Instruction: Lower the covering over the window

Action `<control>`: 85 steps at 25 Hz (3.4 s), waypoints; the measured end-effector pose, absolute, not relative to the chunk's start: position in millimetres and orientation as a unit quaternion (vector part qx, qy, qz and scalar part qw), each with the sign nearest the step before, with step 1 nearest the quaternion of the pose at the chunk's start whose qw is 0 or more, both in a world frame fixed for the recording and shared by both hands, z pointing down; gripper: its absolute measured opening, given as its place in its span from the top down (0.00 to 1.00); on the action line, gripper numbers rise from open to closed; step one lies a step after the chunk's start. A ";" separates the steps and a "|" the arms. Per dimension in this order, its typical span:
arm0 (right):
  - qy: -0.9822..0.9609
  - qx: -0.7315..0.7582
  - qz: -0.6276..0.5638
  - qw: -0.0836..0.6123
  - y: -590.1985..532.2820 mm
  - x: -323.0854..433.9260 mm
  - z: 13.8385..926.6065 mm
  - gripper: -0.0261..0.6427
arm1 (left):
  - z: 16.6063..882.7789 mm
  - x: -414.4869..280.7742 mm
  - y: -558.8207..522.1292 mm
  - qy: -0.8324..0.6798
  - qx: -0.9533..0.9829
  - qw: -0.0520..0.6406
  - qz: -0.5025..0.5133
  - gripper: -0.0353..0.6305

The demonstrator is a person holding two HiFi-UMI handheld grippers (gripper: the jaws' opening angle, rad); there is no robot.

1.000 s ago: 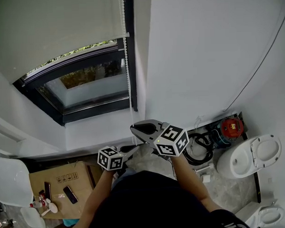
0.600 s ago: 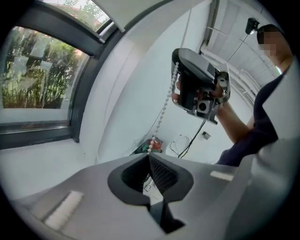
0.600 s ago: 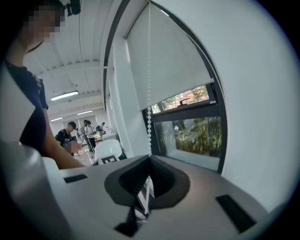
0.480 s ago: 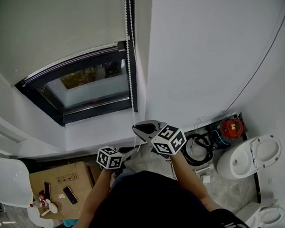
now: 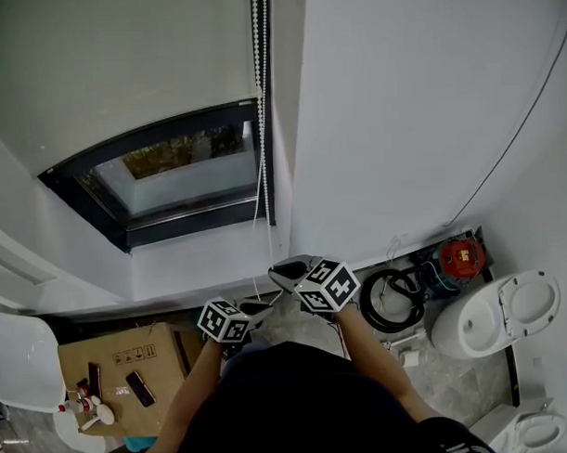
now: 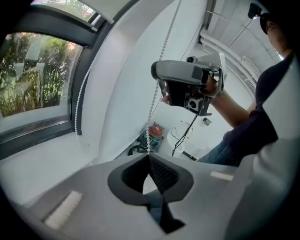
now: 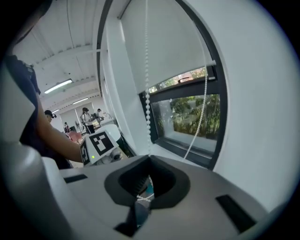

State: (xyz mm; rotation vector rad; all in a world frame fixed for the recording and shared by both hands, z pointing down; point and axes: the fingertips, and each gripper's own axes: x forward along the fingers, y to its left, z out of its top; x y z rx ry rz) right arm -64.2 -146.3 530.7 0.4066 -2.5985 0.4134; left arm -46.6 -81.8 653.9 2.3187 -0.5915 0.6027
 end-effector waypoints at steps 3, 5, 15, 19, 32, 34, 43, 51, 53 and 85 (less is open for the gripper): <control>-0.947 0.146 0.160 0.237 -146.0 -65.8 537.6 0.94 | 657.6 -48.7 -80.3 -0.230 0.884 0.339 0.227 0.93; -0.947 0.144 0.160 0.237 -145.5 -68.0 537.1 0.94 | 656.5 -48.7 -80.6 -0.230 0.884 0.341 0.222 0.93; -0.935 0.131 0.181 0.275 -132.2 -70.2 575.7 0.94 | 637.6 -47.7 -89.3 -0.238 0.894 0.324 0.198 0.93; -0.934 0.132 0.180 0.280 -135.5 -70.9 576.8 0.94 | 629.2 -52.8 -93.9 -0.245 0.895 0.319 0.191 0.93; -0.934 0.129 0.174 0.283 -133.5 -69.6 576.7 0.94 | 460.7 -70.8 -149.2 -0.298 0.940 0.158 0.050 0.73; -0.935 0.127 0.172 0.284 -133.0 -69.8 576.3 0.94 | 429.9 -64.7 -153.4 -0.288 0.948 0.132 0.029 0.73; -0.935 0.125 0.168 0.286 -129.6 -72.7 575.5 0.94 | 370.8 -46.1 -173.4 -0.295 0.952 0.083 0.006 0.80; -0.923 0.118 0.161 0.330 -124.4 -65.2 598.7 0.94 | 397.4 -43.5 -173.5 -0.306 0.945 0.114 0.031 0.93; -0.917 0.109 0.168 0.344 -118.3 -64.5 611.7 0.94 | 411.4 -40.7 -170.1 -0.301 0.944 0.132 0.036 0.93; -0.881 0.095 0.202 0.418 -100.9 -40.9 664.2 0.94 | 556.8 -47.3 -154.0 -0.303 0.903 0.275 0.131 0.93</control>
